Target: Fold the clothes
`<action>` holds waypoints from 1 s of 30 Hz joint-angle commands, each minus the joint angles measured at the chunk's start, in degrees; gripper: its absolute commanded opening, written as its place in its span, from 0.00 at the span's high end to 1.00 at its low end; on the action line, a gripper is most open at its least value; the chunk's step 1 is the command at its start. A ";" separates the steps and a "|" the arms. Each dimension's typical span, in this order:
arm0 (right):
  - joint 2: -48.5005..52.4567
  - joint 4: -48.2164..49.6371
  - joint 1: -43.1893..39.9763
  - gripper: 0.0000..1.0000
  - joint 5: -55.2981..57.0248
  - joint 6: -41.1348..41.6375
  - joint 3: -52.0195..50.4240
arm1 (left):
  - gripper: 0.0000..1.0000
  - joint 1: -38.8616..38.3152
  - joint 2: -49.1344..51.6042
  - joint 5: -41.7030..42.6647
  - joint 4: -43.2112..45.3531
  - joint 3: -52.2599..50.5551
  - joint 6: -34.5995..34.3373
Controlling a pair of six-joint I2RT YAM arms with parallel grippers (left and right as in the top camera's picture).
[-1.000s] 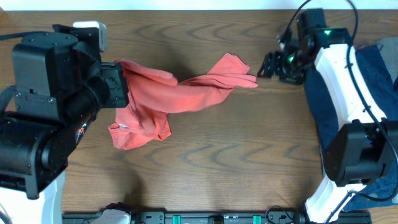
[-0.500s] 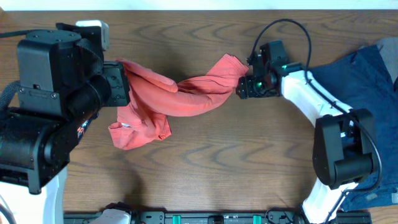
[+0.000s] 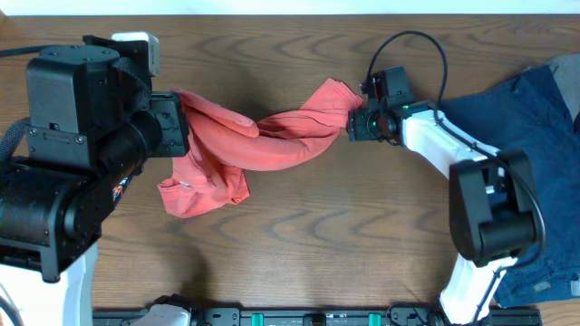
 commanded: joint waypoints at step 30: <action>-18.64 0.96 -4.00 0.69 1.22 3.17 8.20 | 0.94 0.09 1.57 -0.68 -1.64 0.55 1.16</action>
